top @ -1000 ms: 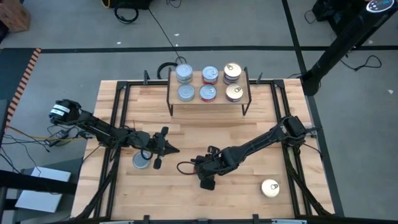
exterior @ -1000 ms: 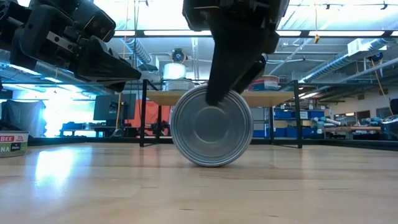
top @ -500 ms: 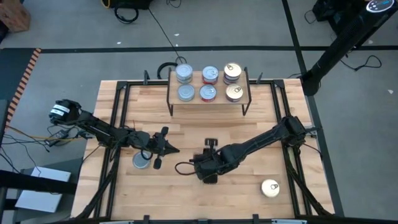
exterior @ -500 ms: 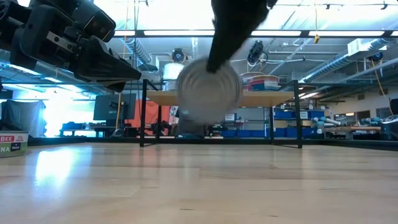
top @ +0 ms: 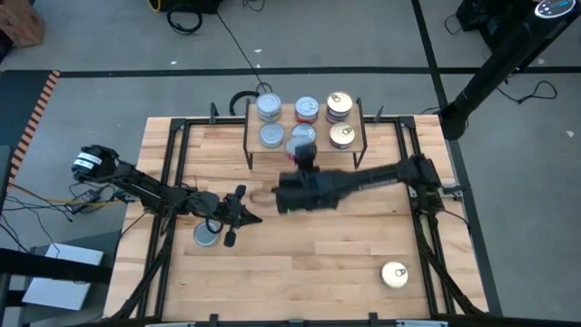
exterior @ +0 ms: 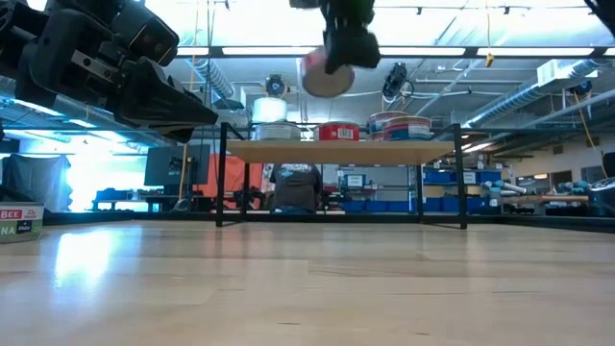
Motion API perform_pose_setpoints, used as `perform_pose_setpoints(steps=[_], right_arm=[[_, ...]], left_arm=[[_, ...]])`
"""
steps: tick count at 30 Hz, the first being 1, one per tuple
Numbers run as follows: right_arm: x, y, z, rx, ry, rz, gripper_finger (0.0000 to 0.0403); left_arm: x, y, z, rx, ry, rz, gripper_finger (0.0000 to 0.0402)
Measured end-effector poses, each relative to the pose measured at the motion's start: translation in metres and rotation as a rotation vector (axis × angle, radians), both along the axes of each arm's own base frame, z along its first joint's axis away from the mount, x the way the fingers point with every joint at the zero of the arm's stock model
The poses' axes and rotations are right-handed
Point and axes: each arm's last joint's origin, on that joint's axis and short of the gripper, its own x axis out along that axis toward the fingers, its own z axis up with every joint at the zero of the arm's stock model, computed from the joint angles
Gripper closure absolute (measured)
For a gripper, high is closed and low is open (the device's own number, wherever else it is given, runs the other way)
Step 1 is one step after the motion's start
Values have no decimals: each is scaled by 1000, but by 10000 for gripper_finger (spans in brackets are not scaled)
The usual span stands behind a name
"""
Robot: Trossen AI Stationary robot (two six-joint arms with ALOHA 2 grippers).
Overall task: Stack canned seafood by type on shelf
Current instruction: Stack the red tuna can on top of the red tuna can on the shelf
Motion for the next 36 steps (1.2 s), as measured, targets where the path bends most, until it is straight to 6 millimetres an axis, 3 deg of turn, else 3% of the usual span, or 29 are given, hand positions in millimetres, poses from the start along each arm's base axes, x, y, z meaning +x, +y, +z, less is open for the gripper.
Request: perform_pose_setpoints(steps=[5,11,18,27,36], right_arm=[[3,-45,-6,-20,87,-67,253],[6,-72,-22,-22,144,-86,253],[6,-84,-26,1,139,-105,250],[6,-90,-27,45,113,-122,143],[5,-94,-28,121,105,-108,120]], left_arm=[[0,0,-1,4,11,0,392],[0,0,-1,3,12,0,392],[0,0,-1,4,14,0,392],[0,0,-1,4,15,0,392],[0,0,-1,4,15,0,392]])
